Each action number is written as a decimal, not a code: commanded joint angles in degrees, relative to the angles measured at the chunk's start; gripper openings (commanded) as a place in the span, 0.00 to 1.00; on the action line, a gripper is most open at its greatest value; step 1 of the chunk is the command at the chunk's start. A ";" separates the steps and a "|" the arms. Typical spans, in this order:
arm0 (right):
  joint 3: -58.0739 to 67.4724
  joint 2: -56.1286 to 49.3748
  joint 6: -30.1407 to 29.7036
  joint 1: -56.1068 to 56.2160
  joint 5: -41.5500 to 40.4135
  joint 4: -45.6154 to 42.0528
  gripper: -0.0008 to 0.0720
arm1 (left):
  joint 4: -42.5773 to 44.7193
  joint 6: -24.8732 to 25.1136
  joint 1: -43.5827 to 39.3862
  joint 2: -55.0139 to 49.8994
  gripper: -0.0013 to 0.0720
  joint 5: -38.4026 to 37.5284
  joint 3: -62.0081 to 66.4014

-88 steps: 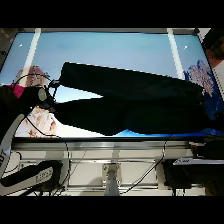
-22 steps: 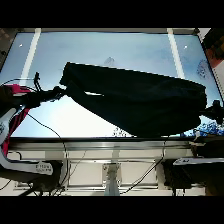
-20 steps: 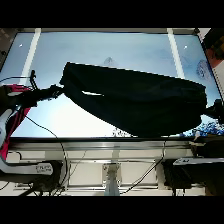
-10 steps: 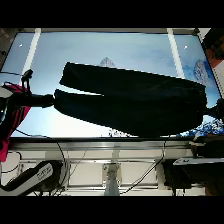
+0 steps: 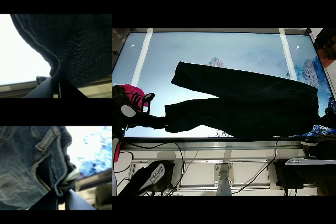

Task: Fold the clothes and pants, and hang the long-sleeved shirts on hangers.

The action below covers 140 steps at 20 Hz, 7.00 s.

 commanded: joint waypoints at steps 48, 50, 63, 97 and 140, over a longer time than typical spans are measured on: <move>4.52 1.22 1.97 0.02 -3.96 6.80 0.08 | -66.71 9.42 -3.91 -41.70 0.75 41.00 24.94; 4.52 1.22 1.95 0.02 -4.04 6.80 0.08 | -66.73 9.40 -3.91 -42.45 0.74 41.05 25.22; 4.52 1.22 1.97 0.02 -4.07 6.80 0.08 | -66.66 10.14 -4.26 -44.39 0.04 40.33 29.11; 4.55 1.14 0.15 0.02 -7.04 5.55 0.08 | -0.59 -24.48 -2.91 -26.60 0.15 27.34 22.49; 4.55 -3.39 -2.95 5.14 -4.52 10.36 0.08 | -10.56 19.26 18.80 -17.97 0.13 -9.44 2.19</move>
